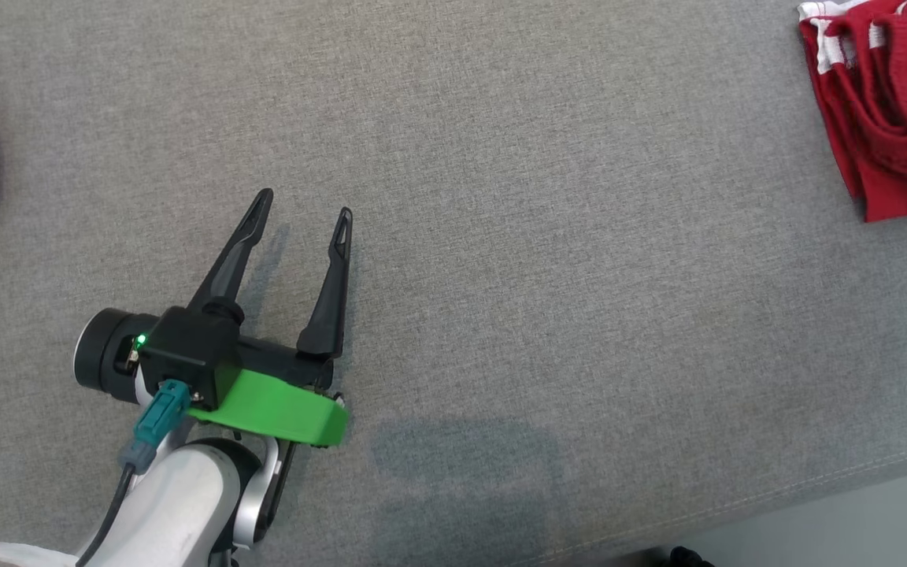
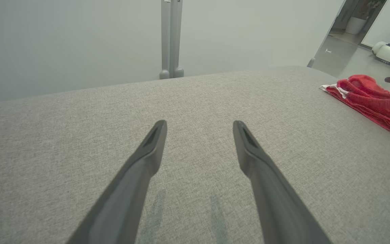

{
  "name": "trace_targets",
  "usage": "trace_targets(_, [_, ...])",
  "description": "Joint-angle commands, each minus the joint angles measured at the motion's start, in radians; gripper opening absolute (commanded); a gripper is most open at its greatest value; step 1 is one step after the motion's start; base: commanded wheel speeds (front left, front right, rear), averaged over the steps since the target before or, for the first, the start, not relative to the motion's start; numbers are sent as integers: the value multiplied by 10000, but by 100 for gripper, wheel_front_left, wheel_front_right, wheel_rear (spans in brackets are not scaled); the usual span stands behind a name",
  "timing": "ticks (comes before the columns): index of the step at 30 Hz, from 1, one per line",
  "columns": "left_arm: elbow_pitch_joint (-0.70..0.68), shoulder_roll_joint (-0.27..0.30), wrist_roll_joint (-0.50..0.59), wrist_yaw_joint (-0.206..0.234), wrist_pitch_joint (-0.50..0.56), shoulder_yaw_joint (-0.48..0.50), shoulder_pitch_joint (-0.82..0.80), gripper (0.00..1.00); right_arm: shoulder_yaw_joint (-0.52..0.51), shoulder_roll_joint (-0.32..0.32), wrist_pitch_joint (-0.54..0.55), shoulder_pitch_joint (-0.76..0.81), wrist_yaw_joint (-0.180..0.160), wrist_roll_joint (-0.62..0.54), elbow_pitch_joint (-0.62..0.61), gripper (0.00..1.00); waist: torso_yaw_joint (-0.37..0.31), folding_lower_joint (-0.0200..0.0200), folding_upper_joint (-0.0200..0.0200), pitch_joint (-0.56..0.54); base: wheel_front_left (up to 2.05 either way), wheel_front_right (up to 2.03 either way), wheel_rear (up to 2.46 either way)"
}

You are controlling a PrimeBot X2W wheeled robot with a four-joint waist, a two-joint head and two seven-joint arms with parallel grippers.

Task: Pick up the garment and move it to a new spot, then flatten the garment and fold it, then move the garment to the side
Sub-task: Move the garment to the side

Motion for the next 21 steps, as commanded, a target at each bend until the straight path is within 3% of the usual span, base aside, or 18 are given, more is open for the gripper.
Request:
trace_targets(1, [-25, 41, 43, 39, -6, 2, -191, 100, -118, -30, -142, -100, -3, -164, 161, 100, 3, -1, 0, 3, 0, 0, 0])
trace_targets(11, [149, -43, -128, 59, -178, 33, -71, 100, -461, 293, -739, -353, -3, -936, 539, 100, -103, -1, 0, -306, 0, 0, 0])
trace_targets(21, [739, -325, -703, 36, -856, 394, 322, 100, 402, 1019, -1283, -601, -3, -796, -113, 100, -126, -1, 0, -1387, 0, 0, 0])
